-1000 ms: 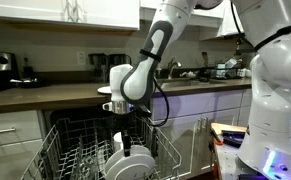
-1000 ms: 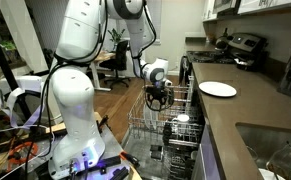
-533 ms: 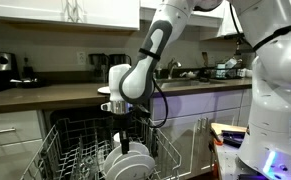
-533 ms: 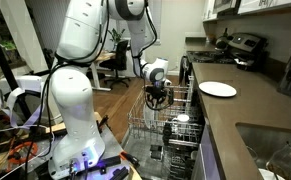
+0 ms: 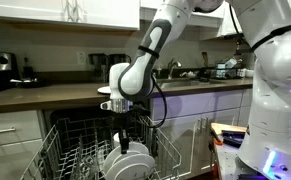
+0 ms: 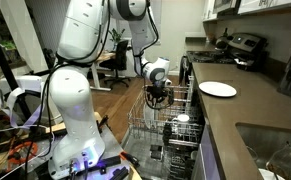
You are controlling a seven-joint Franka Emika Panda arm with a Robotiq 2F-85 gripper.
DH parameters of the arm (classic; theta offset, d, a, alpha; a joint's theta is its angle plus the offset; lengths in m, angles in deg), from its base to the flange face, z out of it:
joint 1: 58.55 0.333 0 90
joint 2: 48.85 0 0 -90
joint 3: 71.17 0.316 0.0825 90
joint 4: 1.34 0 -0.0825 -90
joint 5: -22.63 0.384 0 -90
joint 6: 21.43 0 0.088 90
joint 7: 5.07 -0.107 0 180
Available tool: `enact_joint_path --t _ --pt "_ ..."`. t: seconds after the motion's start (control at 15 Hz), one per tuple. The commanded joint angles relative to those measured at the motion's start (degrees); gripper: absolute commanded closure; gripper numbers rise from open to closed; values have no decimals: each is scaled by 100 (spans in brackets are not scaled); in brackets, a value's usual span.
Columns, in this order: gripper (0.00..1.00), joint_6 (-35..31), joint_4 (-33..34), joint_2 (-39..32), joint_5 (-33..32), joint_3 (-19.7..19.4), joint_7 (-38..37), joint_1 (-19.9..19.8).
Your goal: Move the front plate in the dishwasher to the front left corner of the dishwasher
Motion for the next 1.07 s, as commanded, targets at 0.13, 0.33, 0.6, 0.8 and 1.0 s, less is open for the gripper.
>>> enact_joint_path --t 0.13,0.33,0.6,0.8,1.0 --pt "93 385 124 3 700 453 918 -509" --pt "93 661 97 136 1101 544 1409 -712" --pt "93 1111 100 373 1371 353 1709 -708" --pt "96 1409 103 602 1396 153 1760 -600" --pt "96 1674 98 851 1337 -45 1705 -474"
